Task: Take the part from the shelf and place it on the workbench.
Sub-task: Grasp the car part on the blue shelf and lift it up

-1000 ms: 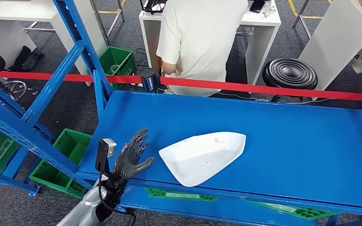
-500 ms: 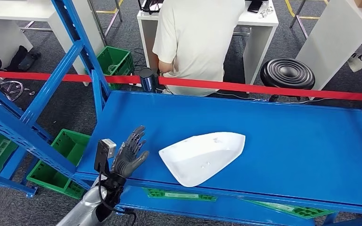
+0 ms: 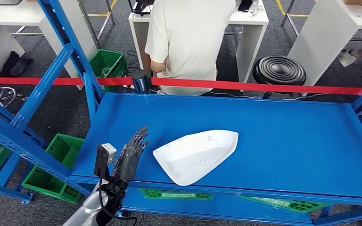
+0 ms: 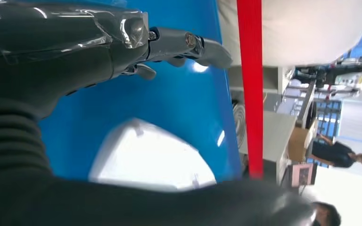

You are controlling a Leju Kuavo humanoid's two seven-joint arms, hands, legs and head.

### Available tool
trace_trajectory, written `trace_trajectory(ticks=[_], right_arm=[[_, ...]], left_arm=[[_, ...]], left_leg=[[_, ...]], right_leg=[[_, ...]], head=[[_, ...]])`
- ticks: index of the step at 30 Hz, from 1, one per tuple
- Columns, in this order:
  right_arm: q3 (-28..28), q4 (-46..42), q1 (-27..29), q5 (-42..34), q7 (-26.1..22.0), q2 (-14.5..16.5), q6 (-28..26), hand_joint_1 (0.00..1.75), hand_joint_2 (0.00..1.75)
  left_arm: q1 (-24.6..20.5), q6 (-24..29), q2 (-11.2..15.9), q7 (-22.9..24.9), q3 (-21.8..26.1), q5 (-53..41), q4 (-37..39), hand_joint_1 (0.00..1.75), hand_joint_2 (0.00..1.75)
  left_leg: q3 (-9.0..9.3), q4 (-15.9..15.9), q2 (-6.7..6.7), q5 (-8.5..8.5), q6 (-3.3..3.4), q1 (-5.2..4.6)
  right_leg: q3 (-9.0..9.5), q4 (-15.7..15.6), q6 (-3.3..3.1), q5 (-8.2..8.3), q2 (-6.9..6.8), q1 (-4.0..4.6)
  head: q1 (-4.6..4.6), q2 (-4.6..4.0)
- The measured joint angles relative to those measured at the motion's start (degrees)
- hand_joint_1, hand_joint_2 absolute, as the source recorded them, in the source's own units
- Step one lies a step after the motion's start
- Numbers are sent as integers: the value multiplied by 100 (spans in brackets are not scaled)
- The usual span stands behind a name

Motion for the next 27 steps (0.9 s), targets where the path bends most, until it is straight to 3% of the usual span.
trace_trajectory(ticks=[2, 5, 6, 7, 8, 10, 12, 17, 18, 20, 22, 23, 24, 26, 27], right_arm=[[1, 0, 12, 44, -1, 1, -2, 0, 0], [2, 0, 13, 77, -2, -4, -2, 0, 0], [3, 0, 14, 80, -2, -6, -2, 0, 0], [3, 0, 16, 83, -2, -8, -2, 0, 0], [4, 0, 16, 84, -2, -11, -2, 0, 0], [4, 0, 14, 86, -2, -10, -2, 0, 0], [5, 0, 12, 88, -3, -1, -2, 0, 0], [16, 0, 15, 98, -5, 4, -2, 0, 0], [16, 0, 14, 102, -5, -3, -2, 0, 0], [17, 0, 14, 104, -7, -20, -5, 0, 0], [20, 1, 26, 103, -7, -31, -16, 0, 0], [22, 1, 33, 103, -7, -33, -24, 0, 0], [25, 2, 36, 103, -7, -37, -32, 0, 0], [28, 2, 26, 98, -5, -44, -47, 0, 0], [32, 3, 18, 94, -4, -46, -53, 0, 0]], left_arm=[[10, 2, 10, -1, -6, -4, -30, 0, 0], [38, 4, 27, -2, -9, -7, -58, 0, 0], [58, 4, 32, -2, -10, -8, -58, 0, 0], [78, 4, 36, -2, -11, -10, -58, 0, 0], [92, 5, 38, -2, -11, -12, -61, 0, 0], [96, 8, 44, -3, -8, -23, -85, 0, 0], [92, 13, 52, -5, -3, -43, -120, 0, 0], [105, 33, 69, -14, 5, -67, -178, 0, 0], [103, 38, 68, -17, 6, -69, -184, 0, 0], [118, 40, 64, -20, 3, -73, -185, 0, 0], [151, 46, 63, -18, 1, -70, -183, 0, 87], [161, 49, 63, -16, 0, -64, -180, 0, 131], [167, 54, 63, -15, 0, -58, -178, 0, 175], [163, 87, 64, -7, 4, -51, -169, 0, 175], [157, 116, 65, 0, 9, -52, -161, 0, 175]], left_leg=[[-73, 199, -80, -153, -63, 38], [-528, 1221, -225, -707, -167, 84], [-674, 1531, -232, -815, -177, 92], [-735, 1653, -232, -813, -171, 96], [-680, 1534, -236, -695, -145, 94], [-315, 788, -270, -302, -36, 74], [-3, 162, -284, -83, 71, 34], [116, -159, -245, 41, 172, 9], [142, -225, -237, 85, 191, 20], [135, -258, -229, 114, 211, 11], [117, -249, -227, 115, 210, 1], [112, -237, -227, 113, 204, 2], [109, -214, -228, 103, 190, 7], [80, -121, -228, 55, 125, 3], [55, -68, -228, 28, 84, -6]], right_leg=[[1, -8, -47, 17, 44, -25], [-4, -12, -89, 24, 83, -33], [-6, -12, -96, 24, 97, -29], [-4, -11, -96, 23, 111, -23], [0, -11, -96, 23, 127, -15], [15, -14, -95, 24, 156, -3], [13, -16, -85, 28, 172, 24], [-55, 59, -19, -11, 158, 25], [-156, 268, -35, -121, 152, 28], [-492, 971, -77, -436, 148, 25], [-731, 1490, -41, -594, 147, 18], [-702, 1451, 12, -547, 145, 8], [-556, 1180, 78, -422, 139, -9], [-149, 397, 166, -156, 119, -37], [-15, 138, 151, -82, 118, -39]], head=[[-2, 0], [-5, 0], [-5, 0], [-5, 0], [-5, 0], [-4, 0], [-2, 0], [4, 0], [11, 0], [16, 0], [17, 0], [18, 0], [19, 0], [21, 0], [18, 0]])
